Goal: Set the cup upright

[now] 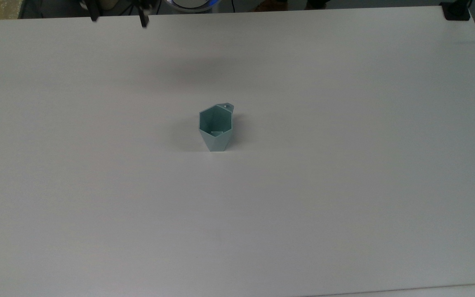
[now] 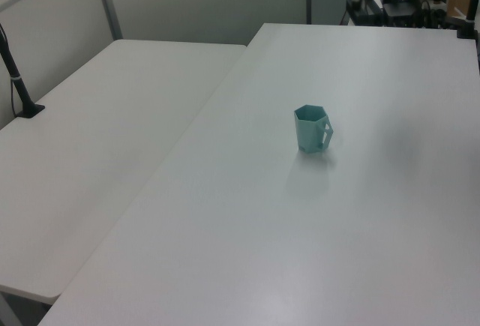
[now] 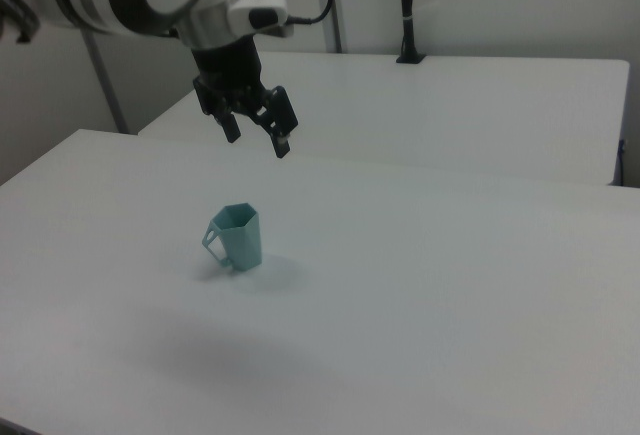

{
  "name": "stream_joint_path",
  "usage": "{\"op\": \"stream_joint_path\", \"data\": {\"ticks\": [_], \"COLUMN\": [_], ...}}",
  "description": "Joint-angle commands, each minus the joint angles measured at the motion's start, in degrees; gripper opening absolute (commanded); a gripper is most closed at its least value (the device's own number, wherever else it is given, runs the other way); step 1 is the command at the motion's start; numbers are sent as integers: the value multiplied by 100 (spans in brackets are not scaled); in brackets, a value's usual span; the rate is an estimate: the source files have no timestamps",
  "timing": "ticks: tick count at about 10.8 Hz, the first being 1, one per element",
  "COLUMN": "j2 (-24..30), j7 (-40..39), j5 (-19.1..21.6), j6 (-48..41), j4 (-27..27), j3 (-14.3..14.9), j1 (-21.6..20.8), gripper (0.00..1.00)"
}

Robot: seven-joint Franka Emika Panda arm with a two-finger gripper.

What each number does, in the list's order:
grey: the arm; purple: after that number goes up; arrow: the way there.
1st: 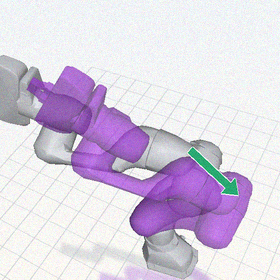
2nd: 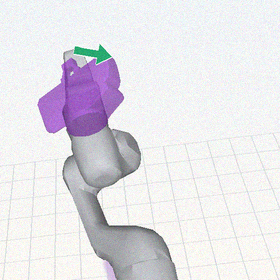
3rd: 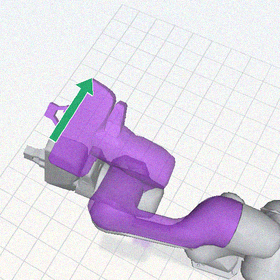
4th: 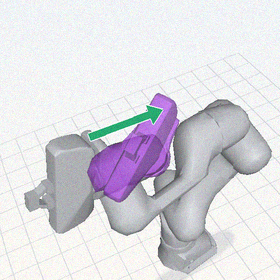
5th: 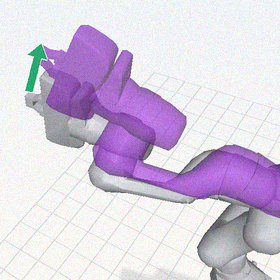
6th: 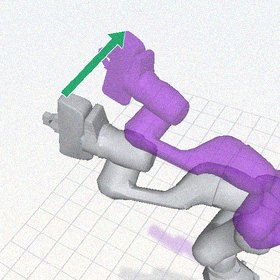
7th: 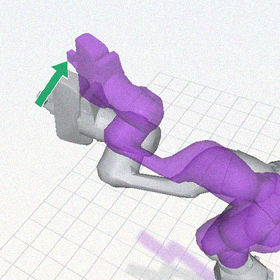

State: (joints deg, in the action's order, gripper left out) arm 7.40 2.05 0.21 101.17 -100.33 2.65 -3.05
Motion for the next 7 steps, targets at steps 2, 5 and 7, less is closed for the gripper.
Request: {"op": "stream_joint_path", "data": {"ticks": [2, 5, 7], "j2": [-19, -36, -63], "j7": [-715, -662, -653], "j5": [75, 75, 84], "j6": [-1504, -1426, -1137], "j4": [804, 664, 523], "j3": [-28, -45, -63], "j1": [77, 15, 7], "gripper": [100, 100, 100]}}
